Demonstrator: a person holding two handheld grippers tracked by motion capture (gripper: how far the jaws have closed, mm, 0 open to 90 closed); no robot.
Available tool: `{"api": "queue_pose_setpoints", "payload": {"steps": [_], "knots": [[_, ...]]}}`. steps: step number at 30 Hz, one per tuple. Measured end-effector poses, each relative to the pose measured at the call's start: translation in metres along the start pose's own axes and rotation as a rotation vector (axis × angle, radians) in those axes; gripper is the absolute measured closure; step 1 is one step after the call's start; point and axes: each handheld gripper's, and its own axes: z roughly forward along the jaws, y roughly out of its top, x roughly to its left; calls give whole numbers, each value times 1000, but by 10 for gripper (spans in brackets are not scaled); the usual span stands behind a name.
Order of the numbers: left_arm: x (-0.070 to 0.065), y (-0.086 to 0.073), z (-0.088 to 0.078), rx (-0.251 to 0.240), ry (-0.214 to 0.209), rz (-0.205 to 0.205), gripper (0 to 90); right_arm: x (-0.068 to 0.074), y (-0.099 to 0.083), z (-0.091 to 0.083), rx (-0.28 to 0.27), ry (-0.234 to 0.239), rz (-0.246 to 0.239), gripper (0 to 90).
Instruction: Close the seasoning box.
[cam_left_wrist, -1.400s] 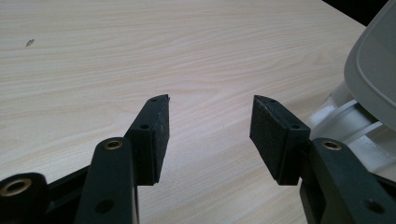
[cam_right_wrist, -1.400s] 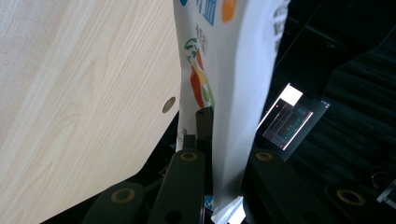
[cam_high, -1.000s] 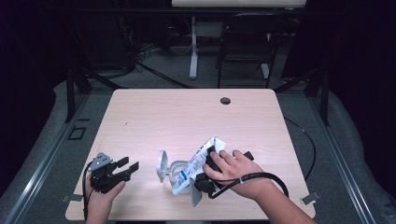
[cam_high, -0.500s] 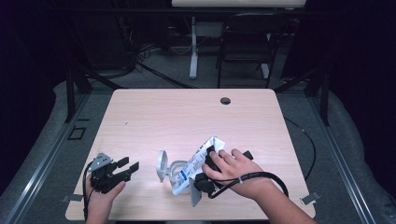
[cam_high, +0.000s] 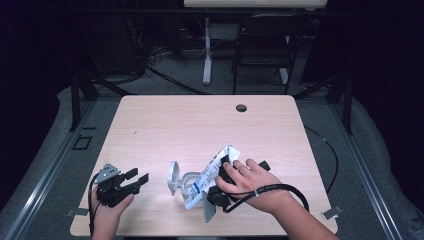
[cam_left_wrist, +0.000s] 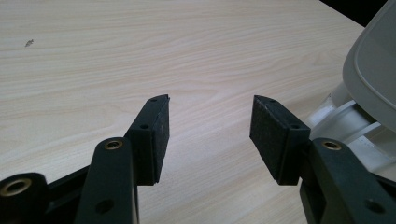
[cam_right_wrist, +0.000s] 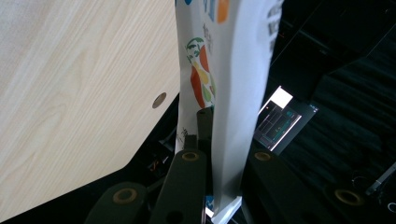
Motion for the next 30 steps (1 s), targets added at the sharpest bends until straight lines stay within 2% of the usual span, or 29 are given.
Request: {"api": "queue_pose_setpoints", "payload": {"steps": [3, 4, 8, 13, 14, 16, 17, 18, 24, 30], "knots": [[0, 0, 0, -1, 0, -1, 478, -1, 0, 0, -8, -7, -5, 887], [0, 0, 0, -1, 0, 0, 478, -2, 0, -2, 15, -10, -15, 887], [0, 0, 0, -1, 1, 1, 478, -3, -1, -1, 6, -19, -20, 887], [0, 0, 0, -2, -1, 0, 478, -2, -1, -2, 30, -37, -50, 883], [0, 0, -1, -2, 0, 0, 478, 0, -1, 0, 14, -38, -39, 883], [0, 0, -1, -2, -1, -1, 478, -1, -1, -2, 32, -39, -57, 883], [0, 0, -1, -2, -1, 0, 478, -1, 0, -2, 30, -42, -61, 883], [0, 0, 0, -2, -1, 0, 478, -1, -1, 0, 2, -58, -67, 883], [0, 0, 0, -1, 1, 0, 478, -1, 0, -2, 18, -41, -51, 885], [0, 0, 0, -1, 0, -1, 478, -1, 1, -1, 18, -47, -58, 885]]}}
